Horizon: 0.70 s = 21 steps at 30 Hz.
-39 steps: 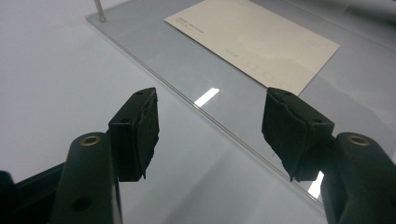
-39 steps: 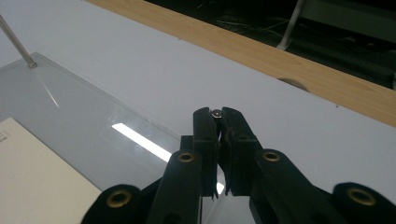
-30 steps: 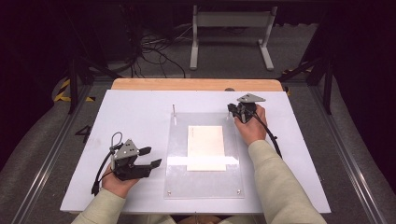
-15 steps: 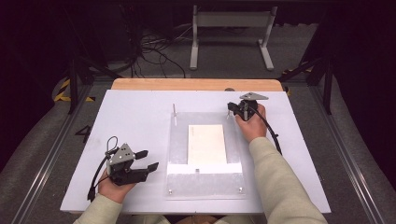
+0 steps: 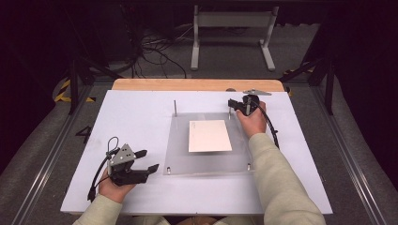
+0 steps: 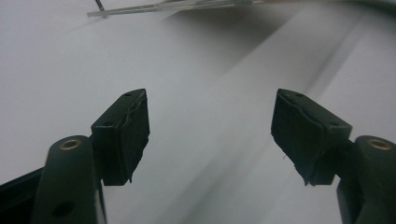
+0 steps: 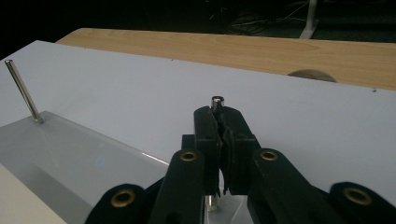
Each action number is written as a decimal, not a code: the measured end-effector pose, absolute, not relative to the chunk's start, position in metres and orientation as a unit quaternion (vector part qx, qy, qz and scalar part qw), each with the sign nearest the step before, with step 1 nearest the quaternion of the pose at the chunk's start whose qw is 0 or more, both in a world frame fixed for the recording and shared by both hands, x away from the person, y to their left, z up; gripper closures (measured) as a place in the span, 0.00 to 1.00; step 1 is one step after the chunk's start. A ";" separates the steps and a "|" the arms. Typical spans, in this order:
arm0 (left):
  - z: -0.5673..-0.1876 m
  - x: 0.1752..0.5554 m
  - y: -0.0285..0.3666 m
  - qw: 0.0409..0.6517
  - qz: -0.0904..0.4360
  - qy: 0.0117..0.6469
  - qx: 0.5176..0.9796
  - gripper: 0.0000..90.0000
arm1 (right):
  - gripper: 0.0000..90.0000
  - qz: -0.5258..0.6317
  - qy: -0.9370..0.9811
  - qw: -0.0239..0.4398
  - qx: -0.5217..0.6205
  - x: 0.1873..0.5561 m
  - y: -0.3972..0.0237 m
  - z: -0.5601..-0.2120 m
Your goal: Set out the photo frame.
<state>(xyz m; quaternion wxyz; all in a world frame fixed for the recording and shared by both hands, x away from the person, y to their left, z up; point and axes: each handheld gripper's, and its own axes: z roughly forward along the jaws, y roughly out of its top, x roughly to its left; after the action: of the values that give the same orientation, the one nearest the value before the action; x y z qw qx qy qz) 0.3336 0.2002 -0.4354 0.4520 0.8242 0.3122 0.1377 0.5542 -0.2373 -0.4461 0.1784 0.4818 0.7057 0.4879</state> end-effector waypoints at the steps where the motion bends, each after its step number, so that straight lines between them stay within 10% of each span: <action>1: -0.435 0.333 0.200 0.461 0.143 0.302 0.822 0.29 | 0.95 0.491 0.703 0.175 0.484 0.556 -0.238 -0.447; 21: -0.406 0.342 0.152 0.553 0.196 0.229 0.777 0.13 | 0.95 0.498 0.686 0.152 0.508 0.563 -0.239 -0.450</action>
<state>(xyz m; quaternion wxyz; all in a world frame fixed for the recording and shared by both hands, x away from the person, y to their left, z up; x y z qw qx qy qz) 0.3422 0.1524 -0.4060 0.5528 0.7768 0.2294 0.1962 0.5632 -0.2386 -0.4495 0.1515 0.5085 0.6857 0.4982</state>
